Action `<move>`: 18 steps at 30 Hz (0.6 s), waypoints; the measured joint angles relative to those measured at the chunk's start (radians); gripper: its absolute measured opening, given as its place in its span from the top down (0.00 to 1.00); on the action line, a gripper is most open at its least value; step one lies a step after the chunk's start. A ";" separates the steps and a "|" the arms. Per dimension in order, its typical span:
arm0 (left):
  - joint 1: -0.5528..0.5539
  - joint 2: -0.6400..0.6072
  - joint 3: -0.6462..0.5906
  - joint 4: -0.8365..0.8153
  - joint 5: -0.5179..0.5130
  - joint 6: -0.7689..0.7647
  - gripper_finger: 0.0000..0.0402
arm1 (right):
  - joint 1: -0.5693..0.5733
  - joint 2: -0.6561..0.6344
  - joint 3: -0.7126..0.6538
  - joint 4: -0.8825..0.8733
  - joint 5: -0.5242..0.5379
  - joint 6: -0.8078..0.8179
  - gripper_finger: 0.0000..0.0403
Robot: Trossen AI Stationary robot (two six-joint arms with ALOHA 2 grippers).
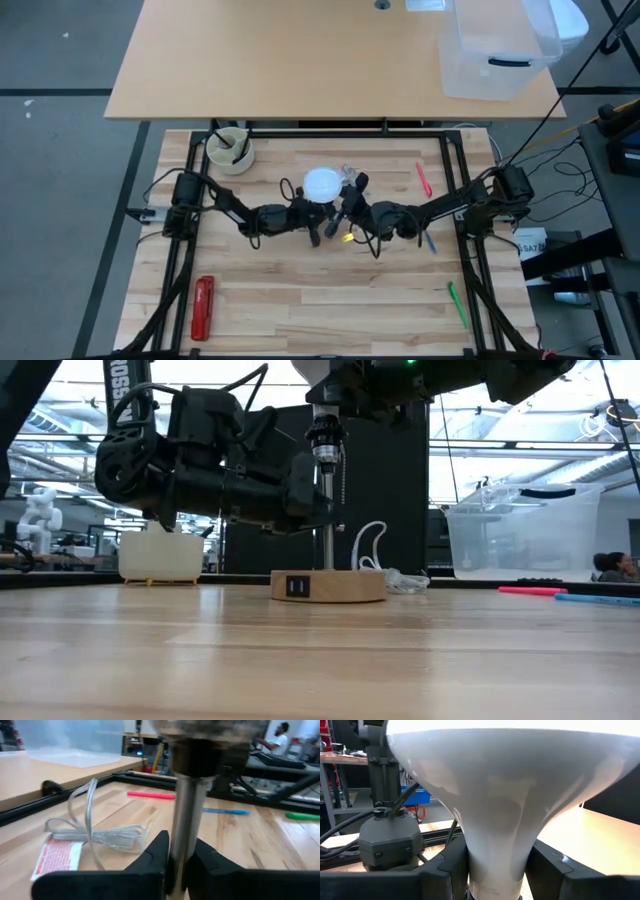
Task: Screw lightbulb
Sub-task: Remove the lightbulb from the desk lamp
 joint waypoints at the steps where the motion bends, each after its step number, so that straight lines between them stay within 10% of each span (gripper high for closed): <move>1: 0.003 0.000 0.000 -0.002 0.018 0.005 0.92 | 0.000 0.000 0.000 -0.003 -0.002 0.000 0.63; 18: 0.050 -0.003 -0.030 0.009 0.406 0.045 0.92 | -0.024 -0.061 0.000 -0.157 -0.240 -0.023 0.63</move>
